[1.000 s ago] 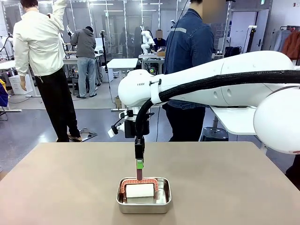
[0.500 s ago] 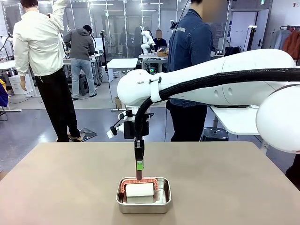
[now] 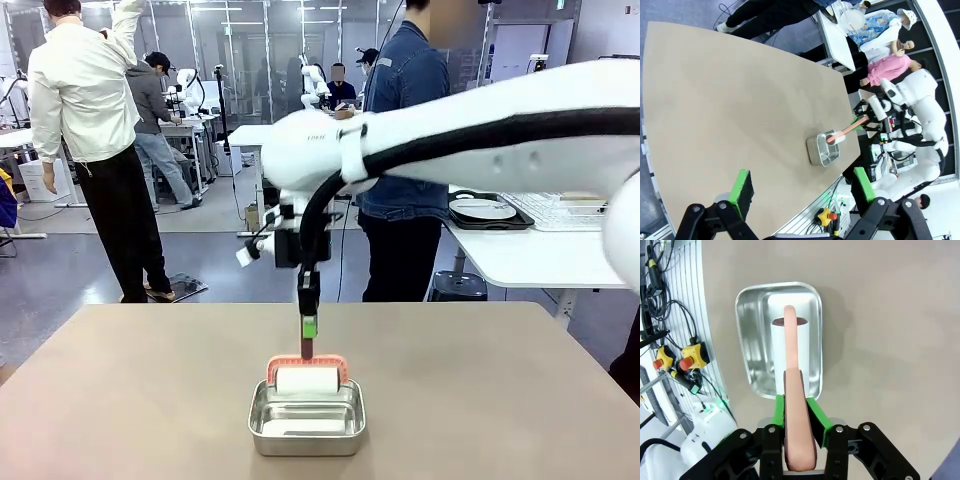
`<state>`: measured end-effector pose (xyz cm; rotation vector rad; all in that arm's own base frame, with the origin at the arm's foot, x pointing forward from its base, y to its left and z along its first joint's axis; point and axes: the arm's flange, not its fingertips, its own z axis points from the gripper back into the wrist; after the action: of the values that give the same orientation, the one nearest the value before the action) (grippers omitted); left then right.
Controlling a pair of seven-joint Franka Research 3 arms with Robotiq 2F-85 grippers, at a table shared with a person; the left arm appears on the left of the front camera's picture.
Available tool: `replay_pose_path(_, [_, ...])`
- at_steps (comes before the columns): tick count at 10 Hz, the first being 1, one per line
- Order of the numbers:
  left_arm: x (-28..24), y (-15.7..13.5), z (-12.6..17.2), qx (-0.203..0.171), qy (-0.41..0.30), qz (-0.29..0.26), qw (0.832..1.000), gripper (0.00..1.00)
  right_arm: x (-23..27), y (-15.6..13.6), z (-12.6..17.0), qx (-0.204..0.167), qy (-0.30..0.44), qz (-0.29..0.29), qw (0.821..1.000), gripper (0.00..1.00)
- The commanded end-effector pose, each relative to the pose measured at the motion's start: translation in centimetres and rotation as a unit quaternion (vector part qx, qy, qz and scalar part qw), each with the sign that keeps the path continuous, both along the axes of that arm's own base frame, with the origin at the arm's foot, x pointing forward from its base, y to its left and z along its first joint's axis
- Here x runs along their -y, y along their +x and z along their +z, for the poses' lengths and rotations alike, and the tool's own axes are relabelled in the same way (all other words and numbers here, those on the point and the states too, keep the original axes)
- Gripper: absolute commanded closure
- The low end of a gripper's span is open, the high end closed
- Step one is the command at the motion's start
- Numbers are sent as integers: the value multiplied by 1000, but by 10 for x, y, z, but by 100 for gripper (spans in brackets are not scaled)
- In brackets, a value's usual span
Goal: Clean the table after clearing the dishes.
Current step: When the right (or left) Handle tray is removed, use the right hand (or left hand) to clean the right (or left) side of the table with the Lint Roller.
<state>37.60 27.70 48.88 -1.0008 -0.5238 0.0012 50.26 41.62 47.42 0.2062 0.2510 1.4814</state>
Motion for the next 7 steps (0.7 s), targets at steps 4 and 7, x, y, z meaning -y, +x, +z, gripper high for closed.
replay_pose_path(4, [1,-5,5,-8,0,-1,1000,0,17,-12,21,5,12,-38,999,100])
replay_pose_path(7, [1,-5,5,-8,0,-1,1000,0,19,-6,39,17,3,-37,999,100])
